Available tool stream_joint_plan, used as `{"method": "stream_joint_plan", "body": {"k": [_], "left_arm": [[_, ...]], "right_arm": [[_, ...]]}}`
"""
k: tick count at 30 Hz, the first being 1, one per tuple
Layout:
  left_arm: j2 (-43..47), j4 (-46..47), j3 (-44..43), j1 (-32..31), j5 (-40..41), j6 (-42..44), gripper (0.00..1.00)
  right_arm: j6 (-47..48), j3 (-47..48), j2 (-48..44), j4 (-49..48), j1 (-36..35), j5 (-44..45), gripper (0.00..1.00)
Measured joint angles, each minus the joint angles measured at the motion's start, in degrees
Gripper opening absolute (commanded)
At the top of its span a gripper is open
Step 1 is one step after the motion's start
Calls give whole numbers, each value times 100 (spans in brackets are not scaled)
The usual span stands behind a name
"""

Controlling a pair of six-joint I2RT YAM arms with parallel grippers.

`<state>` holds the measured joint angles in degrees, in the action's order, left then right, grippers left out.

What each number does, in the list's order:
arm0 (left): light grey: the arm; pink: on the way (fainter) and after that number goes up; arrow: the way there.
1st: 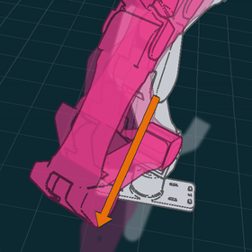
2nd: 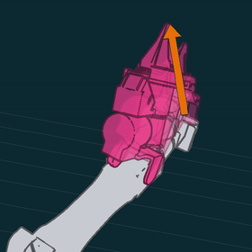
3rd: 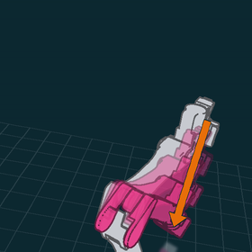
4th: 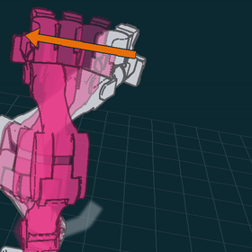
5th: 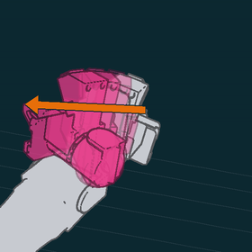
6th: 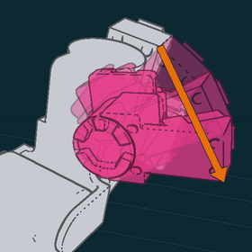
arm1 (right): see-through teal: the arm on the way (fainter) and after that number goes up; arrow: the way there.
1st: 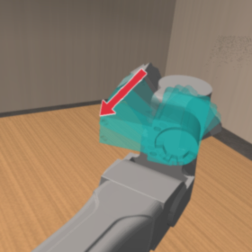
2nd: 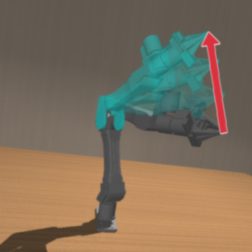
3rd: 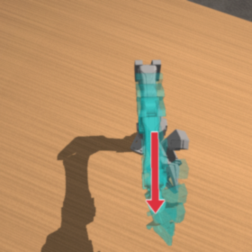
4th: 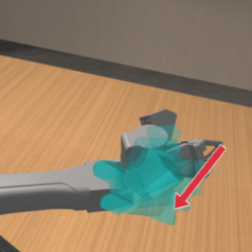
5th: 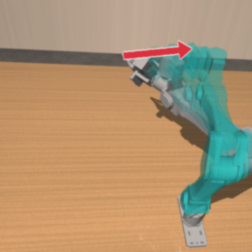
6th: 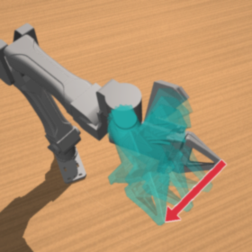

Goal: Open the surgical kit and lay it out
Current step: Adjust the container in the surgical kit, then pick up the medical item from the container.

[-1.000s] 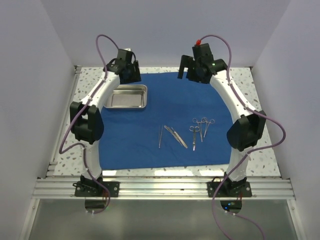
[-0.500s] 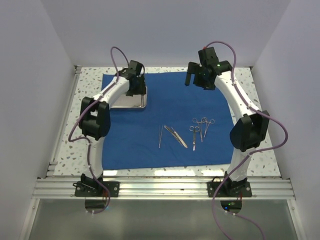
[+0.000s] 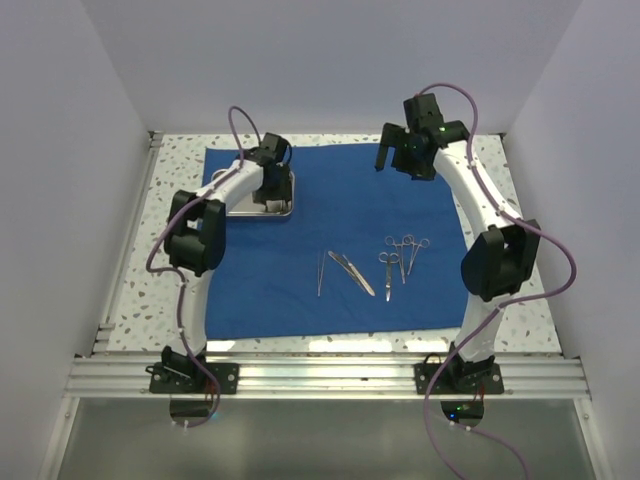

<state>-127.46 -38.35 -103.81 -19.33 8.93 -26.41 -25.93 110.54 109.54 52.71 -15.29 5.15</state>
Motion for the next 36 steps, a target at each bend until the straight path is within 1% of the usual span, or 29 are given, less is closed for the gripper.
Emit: {"method": "stream_joint_plan", "body": {"k": [4, 17, 29, 32, 36], "left_arm": [[-142, 92, 33, -9, -35, 4, 63], [-175, 452, 22, -31, -315, 4, 62], [-153, 752, 136, -24, -507, 4, 63], [-184, 855, 142, -44, -455, 72, 62], [-367, 837, -72, -146, -90, 216, 59]], "right_arm": [[2, 0, 24, 0, -2, -20, 98], [4, -17, 146, 4, -2, -20, 98], [9, 247, 579, 61, -2, -39, 98], [7, 356, 610, 79, -2, -46, 98], [11, 555, 651, 114, -2, -66, 98]]}}
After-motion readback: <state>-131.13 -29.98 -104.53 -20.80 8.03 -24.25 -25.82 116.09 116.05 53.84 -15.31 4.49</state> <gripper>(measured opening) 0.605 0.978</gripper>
